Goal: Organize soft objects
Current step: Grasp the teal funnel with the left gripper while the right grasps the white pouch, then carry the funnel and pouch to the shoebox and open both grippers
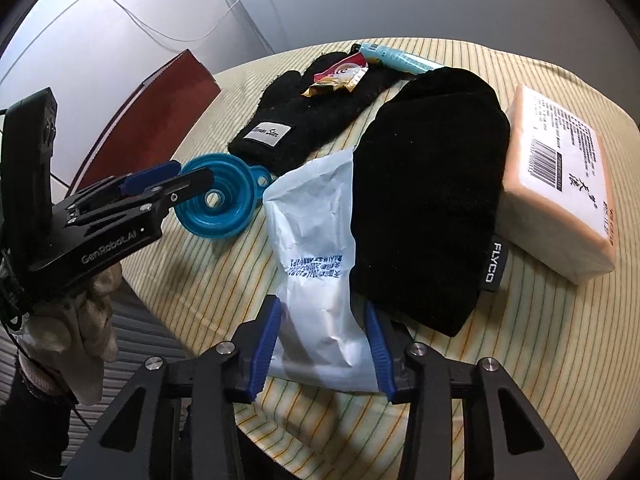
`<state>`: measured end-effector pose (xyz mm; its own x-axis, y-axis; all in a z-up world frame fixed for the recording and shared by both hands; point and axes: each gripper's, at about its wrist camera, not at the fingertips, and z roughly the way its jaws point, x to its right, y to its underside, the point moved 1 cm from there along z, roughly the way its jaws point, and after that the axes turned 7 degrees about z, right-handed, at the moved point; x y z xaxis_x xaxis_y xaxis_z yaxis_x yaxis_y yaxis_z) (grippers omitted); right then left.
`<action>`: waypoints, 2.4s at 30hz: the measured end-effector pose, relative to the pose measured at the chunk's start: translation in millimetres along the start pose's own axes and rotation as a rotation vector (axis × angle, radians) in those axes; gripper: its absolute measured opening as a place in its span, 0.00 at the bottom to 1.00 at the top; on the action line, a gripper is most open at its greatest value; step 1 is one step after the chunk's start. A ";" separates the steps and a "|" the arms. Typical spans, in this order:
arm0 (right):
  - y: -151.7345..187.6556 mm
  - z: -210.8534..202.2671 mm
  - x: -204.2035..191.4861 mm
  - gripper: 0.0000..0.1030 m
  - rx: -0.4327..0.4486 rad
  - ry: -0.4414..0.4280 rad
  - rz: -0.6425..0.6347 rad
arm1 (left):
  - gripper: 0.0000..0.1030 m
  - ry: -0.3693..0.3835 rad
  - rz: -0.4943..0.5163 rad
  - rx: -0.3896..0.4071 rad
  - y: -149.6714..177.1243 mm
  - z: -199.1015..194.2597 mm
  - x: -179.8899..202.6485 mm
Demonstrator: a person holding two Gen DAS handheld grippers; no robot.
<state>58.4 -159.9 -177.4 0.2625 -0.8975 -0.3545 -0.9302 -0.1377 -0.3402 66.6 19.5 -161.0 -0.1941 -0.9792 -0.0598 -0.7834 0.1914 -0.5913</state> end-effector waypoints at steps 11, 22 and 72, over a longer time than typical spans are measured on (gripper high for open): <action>1.6 -3.7 -9.0 0.17 0.005 -0.042 -0.003 | 0.11 0.035 -0.008 0.008 1.8 3.1 -0.8; -2.3 -25.3 -24.6 0.14 0.069 -0.056 -0.034 | 0.10 0.029 -0.055 0.047 6.1 -12.2 -16.5; -159.2 51.3 -320.7 0.14 0.097 -0.196 -0.448 | 0.10 -0.345 -0.274 0.202 48.3 -124.3 -208.5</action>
<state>135.4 171.4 -54.3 0.6832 -0.6618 -0.3088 -0.6889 -0.4438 -0.5731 -4.2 241.3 -77.1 0.2373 -0.9635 -0.1236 -0.6413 -0.0598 -0.7649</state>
